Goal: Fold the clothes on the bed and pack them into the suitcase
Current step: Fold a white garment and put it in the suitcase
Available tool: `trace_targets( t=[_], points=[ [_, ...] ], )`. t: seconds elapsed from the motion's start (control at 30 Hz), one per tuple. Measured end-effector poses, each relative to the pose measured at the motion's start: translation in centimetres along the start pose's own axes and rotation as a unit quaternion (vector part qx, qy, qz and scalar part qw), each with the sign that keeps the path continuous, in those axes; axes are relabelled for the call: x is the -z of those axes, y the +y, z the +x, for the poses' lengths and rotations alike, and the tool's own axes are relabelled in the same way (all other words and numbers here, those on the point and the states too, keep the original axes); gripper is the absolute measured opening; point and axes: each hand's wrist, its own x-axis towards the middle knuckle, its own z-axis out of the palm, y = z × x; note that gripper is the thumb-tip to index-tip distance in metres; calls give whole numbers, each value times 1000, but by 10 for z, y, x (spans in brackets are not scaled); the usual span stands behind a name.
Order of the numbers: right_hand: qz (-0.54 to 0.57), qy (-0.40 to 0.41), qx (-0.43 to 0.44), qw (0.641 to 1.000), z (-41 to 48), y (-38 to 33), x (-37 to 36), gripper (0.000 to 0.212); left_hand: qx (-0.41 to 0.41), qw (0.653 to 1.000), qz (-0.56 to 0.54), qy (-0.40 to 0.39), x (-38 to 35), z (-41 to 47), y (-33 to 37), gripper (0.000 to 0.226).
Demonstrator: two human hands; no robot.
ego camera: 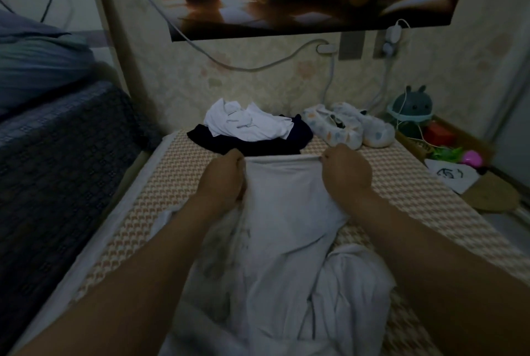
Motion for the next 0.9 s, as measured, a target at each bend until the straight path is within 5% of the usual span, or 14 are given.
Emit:
trace_targets(
  t=[0.1,0.2,0.33,0.4,0.47,0.53,0.6,0.67,0.8,0.9],
  points=[
    [126,26,-185,974,13,3,3,25,-45,993,-99,-38,-17,19,14,11],
    [177,38,-233,955,16,10,4,29,-80,970,-183,-141,-28,22,6,57],
    [-11,-186,-171,967,-1,4,-7,85,-65,975,-133,-167,-20,8,-20,48],
    [-77,-184,-64,978,-7,-12,-12,78,-19,992,-39,-122,-10,-2,-32,34],
    [41,-172,48,983,-9,-34,-11,55,48,987,81,-129,8,-11,-45,34],
    [171,-229,107,952,-16,-60,-10,41,191,932,210,-224,28,-22,-55,67],
    [165,-311,146,924,-26,-80,-15,42,294,876,234,-303,45,-38,-61,97],
    [110,-410,136,895,-37,-90,-25,57,292,871,227,-322,54,-50,-69,93],
    [29,-461,121,879,-46,-90,-35,76,143,956,113,-230,69,-46,-79,9],
    [18,-439,121,890,-45,-86,-37,78,198,977,74,4,76,-14,-84,11]
  ],
)
